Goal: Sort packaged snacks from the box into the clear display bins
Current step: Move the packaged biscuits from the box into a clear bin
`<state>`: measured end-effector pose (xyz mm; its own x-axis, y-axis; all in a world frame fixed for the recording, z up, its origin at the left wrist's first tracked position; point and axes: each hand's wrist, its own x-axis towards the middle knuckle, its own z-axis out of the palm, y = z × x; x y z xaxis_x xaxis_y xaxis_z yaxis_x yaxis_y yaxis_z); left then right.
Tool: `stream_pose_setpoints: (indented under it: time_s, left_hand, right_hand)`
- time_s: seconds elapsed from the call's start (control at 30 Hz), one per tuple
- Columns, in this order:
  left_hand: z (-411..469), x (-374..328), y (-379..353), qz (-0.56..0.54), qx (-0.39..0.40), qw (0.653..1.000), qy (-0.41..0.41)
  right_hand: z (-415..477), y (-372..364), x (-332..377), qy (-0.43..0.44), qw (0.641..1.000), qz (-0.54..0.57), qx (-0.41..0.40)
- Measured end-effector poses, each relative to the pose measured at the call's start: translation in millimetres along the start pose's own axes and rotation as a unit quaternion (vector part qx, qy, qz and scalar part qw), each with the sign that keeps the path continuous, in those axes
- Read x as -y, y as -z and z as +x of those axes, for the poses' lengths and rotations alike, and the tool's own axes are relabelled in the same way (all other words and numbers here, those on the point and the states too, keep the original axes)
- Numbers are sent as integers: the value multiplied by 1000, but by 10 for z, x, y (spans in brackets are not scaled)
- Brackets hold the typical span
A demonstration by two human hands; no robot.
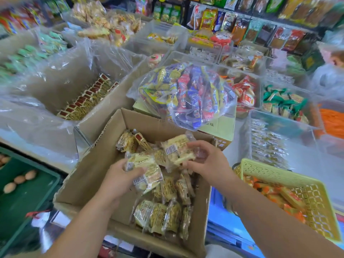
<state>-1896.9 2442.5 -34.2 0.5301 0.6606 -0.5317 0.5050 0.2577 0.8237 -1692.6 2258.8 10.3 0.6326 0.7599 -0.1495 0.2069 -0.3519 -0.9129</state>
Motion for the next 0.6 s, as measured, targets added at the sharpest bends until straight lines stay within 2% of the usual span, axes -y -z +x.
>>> stream_pose_setpoints:
  time_s: [0.07,0.17,0.33,0.47,0.6]
  left_hand:
    - [-247,-48,-226,-105,-16,994,-14]
    - [-548,-95,-623,-200,-42,979,5]
    - [-997,-206,-1393,-234,-82,969,-12]
    - [-1254,-260,-2075,-208,-105,972,-9]
    - [-1395,-261,-2745,-193,-116,974,11]
  right_hand:
    - [-149,178,5,-15,993,115,8]
    - [-345,452,-80,-4,990,139,0]
    - [-615,1034,-374,11,990,143,-1]
    - [-770,1666,-779,-10,993,113,-42]
    - [-964,2231,-1104,-63,975,213,-25]
